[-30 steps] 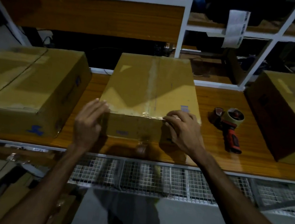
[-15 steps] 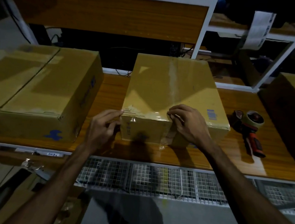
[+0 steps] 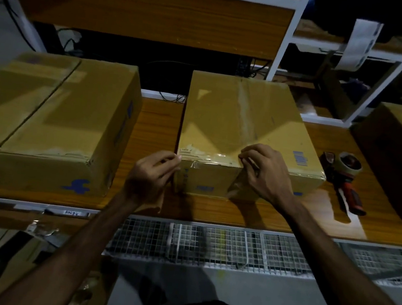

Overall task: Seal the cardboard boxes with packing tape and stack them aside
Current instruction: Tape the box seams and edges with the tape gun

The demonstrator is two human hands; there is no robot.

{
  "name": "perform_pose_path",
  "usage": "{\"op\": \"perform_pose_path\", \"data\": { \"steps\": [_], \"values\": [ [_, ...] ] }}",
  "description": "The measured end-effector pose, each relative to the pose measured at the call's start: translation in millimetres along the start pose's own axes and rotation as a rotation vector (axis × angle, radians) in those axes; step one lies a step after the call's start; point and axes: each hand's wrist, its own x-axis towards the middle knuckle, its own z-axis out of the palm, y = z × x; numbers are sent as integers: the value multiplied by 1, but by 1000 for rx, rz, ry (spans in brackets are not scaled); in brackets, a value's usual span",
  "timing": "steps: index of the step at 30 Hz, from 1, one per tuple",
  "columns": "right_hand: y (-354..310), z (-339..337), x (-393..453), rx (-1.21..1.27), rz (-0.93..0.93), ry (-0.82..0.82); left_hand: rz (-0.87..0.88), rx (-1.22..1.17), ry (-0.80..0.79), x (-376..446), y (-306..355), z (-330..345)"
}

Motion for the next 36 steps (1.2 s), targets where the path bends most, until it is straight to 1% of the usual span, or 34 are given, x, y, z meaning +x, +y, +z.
{"op": "perform_pose_path", "data": {
  "steps": [5, 8, 11, 15, 18, 20, 24, 27, 29, 32, 36],
  "values": [
    [3, -1, -1, 34, -34, -27, 160, 86, -21, 2, -3, -4],
    [9, -2, -4, 43, -66, -45, 169, 61, -17, 0, -12, -6],
    [12, -1, -6, 13, -90, -48, 69, -55, 34, -4, -10, 1],
    [9, -1, -5, -21, -95, -48, -187, -258, 150, -5, 8, 15],
    [-7, 6, 3, -20, -115, -36, -385, -295, 181, -6, 15, 24],
    [-24, 15, 11, -5, -150, -26, -459, -285, 170, -6, 21, 26],
    [-64, 37, 31, 14, -244, -30, -461, -259, 116, -5, 23, 24],
    [-81, 49, 42, 12, -284, -33, -485, -312, 63, 1, 24, 13],
    [-84, 51, 44, 28, -280, -29, -537, -382, 84, 8, 29, 8],
    [-82, 48, 43, 42, -271, -45, -597, -376, 103, 18, 32, 11],
    [-73, 38, 41, 74, -234, -77, -564, -329, 100, 13, 29, 17]
  ]
}}
